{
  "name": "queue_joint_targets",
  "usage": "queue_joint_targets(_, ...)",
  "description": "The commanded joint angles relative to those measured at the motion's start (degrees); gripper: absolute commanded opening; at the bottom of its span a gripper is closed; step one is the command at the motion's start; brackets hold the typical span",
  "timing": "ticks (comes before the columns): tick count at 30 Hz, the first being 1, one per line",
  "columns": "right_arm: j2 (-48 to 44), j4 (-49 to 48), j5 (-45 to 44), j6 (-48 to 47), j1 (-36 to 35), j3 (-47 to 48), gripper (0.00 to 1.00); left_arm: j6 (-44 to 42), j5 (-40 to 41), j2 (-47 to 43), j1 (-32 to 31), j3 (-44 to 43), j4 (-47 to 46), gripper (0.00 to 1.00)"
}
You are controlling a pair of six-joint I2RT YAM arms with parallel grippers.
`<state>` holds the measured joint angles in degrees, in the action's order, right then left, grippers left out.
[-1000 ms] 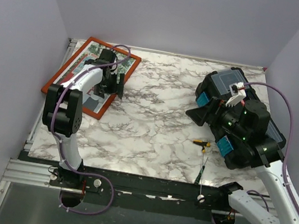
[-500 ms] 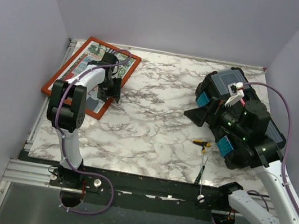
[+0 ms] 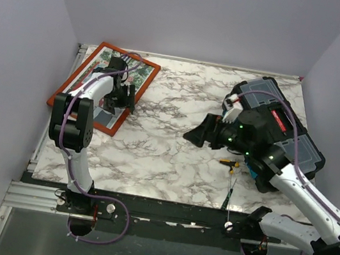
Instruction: Take the photo out of the frame
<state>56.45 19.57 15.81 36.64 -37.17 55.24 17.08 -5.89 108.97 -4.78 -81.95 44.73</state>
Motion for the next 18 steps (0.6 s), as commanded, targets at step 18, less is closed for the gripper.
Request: queue_joint_targets(18, 8.5, -2.4, -20.9, 2.9, -14.0, 4.9, 0.93, 1.8, -11.5, 2.9, 0.5, -2.7, 3.7, 0.55)
